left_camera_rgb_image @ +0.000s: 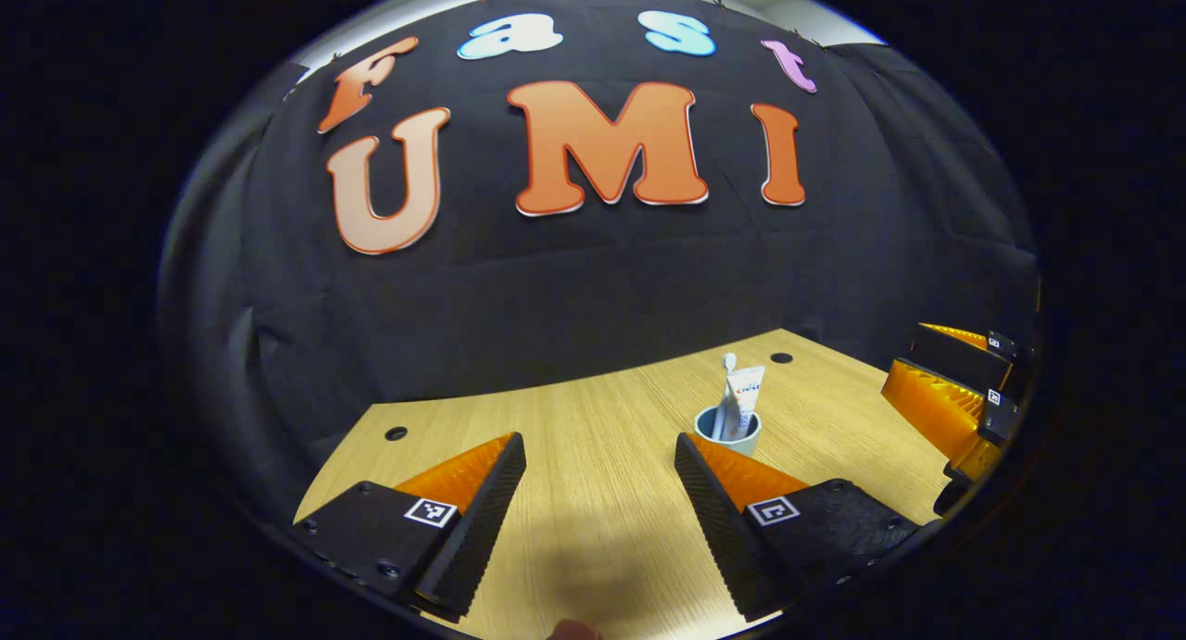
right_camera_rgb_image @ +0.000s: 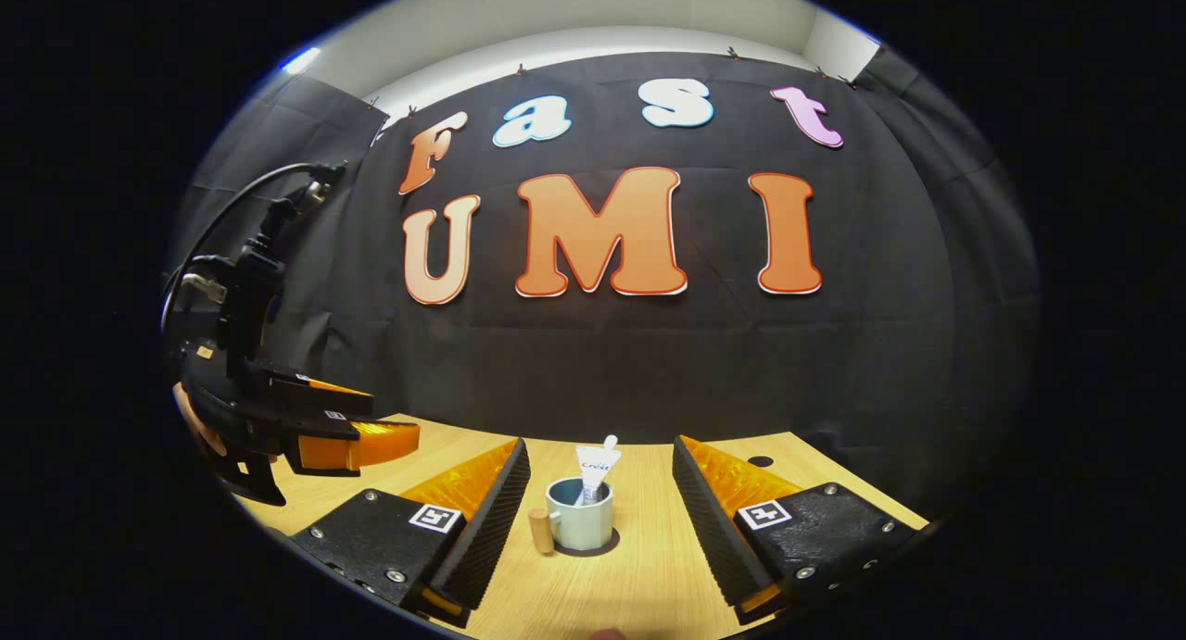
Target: Put the toothbrush and toothpaste on the desktop into the cup, then pick up the cup and place it on the coaster on the desktop.
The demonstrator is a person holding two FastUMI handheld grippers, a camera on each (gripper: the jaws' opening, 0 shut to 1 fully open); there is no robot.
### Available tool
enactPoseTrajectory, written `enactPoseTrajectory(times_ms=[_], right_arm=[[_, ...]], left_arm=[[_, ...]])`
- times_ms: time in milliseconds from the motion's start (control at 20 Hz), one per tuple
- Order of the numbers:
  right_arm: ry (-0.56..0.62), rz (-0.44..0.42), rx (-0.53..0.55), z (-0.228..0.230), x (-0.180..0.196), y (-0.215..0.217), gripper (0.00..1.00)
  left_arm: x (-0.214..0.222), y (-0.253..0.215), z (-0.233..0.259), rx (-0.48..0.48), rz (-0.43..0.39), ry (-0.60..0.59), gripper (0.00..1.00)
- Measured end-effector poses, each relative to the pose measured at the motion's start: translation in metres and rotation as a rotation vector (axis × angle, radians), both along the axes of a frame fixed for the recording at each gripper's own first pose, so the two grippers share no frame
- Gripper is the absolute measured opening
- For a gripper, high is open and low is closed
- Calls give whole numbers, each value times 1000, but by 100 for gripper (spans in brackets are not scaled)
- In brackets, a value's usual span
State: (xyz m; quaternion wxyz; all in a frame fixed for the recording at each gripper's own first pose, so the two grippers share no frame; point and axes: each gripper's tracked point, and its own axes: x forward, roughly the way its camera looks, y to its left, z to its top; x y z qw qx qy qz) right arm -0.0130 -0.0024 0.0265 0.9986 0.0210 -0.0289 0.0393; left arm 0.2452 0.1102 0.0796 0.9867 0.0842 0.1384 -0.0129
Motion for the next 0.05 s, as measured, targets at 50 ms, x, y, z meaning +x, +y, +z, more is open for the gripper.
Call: enactPoseTrajectory(times_ms=[50], right_arm=[[-14, 1, -9, 2, 0, 6, 98]], left_arm=[[-5, 7, 3, -5, 20, -32, 97]])
